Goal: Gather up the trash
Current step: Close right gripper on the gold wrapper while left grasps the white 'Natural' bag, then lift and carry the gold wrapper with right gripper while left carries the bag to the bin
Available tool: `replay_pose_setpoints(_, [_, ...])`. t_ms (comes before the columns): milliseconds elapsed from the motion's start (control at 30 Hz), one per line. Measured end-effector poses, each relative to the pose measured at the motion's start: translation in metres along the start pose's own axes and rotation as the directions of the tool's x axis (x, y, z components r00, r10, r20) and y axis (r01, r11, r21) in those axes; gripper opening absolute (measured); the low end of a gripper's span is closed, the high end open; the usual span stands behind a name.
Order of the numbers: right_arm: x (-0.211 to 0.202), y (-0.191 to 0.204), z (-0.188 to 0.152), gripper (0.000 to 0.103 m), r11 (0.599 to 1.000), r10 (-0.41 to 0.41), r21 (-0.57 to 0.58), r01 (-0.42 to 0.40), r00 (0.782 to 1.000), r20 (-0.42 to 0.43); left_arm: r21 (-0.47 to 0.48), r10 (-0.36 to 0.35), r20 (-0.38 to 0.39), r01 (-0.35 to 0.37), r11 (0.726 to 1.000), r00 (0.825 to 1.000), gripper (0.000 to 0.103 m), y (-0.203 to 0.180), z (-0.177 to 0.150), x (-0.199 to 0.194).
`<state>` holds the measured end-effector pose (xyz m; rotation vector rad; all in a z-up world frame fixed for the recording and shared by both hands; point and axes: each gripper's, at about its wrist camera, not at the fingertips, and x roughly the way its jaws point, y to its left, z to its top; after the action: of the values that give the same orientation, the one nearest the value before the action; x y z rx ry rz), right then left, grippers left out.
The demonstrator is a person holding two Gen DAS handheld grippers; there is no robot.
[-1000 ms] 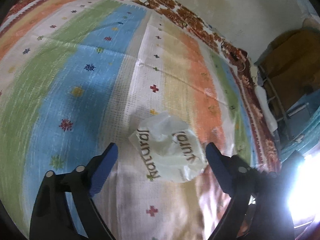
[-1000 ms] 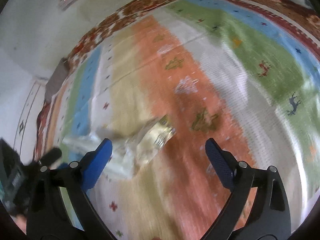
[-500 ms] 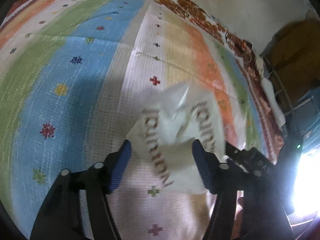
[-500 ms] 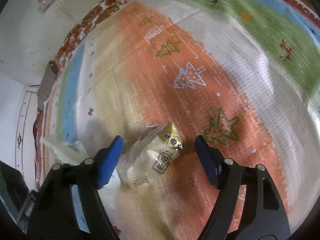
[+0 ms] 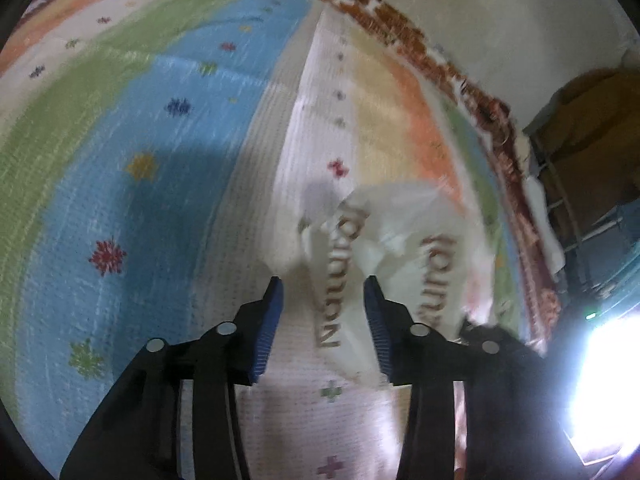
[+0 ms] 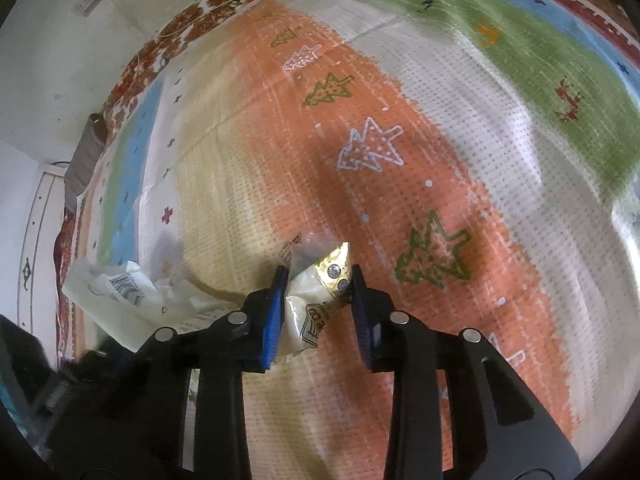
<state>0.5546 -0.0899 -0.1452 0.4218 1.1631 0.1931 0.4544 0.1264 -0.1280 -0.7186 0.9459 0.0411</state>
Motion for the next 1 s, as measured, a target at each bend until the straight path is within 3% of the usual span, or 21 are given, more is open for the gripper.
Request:
replay_pose_setpoints(100, [0.0, 0.0, 0.0, 0.025, 1.0, -0.003, -0.006, 0.003, 1.0, 0.005, 0.038, -0.003, 0.009, 0.003, 0.999, 1.0, 0.067, -0.016, -0.001, -0.006])
replay_pose_setpoints(267, [-0.003, 0.001, 0.002, 0.023, 0.998, -0.02, -0.054, 0.02, 1.0, 0.0, 0.026, -0.018, 0.024, 0.018, 0.999, 1.0, 0.074, -0.037, 0.0, -0.01])
replay_pose_setpoints(333, [-0.006, 0.0, 0.002, 0.023, 0.998, -0.03, -0.062, 0.03, 1.0, 0.007, 0.045, 0.033, 0.032, -0.034, 0.998, 0.999, 0.084, -0.051, 0.001, -0.007])
replay_pose_setpoints(400, [-0.008, -0.002, 0.002, 0.023, 0.997, -0.037, -0.062, 0.037, 0.999, 0.007, 0.096, 0.076, 0.044, -0.08, 0.992, 0.996, 0.084, -0.064, 0.001, -0.002])
replay_pose_setpoints(467, [-0.008, -0.005, 0.002, 0.023, 0.998, -0.037, -0.055, 0.037, 0.999, -0.002, 0.123, 0.132, 0.071, -0.14, 0.982, 0.989, 0.076, -0.069, -0.001, 0.0])
replay_pose_setpoints(533, [-0.01, -0.006, 0.002, 0.023, 0.998, -0.039, -0.057, 0.038, 0.999, -0.004, 0.107, 0.168, 0.046, -0.172, 0.979, 0.985, 0.038, -0.068, -0.001, 0.008])
replay_pose_setpoints(633, [-0.013, -0.006, 0.002, 0.023, 0.996, -0.049, -0.071, 0.049, 0.999, -0.007, 0.112, 0.147, -0.016, -0.144, 0.983, 0.989, 0.016, -0.062, -0.002, 0.014])
replay_pose_setpoints(800, [-0.021, 0.007, -0.011, 0.022, 0.985, -0.088, -0.149, 0.087, 0.996, 0.001, 0.217, 0.174, 0.018, -0.174, 0.961, 0.985, 0.01, -0.066, -0.006, -0.014])
replay_pose_setpoints(1000, [-0.046, 0.026, -0.035, 0.021, 0.977, -0.062, -0.206, 0.058, 0.998, -0.011, 0.225, 0.175, 0.017, -0.174, 0.959, 0.984, 0.009, -0.06, -0.013, -0.061])
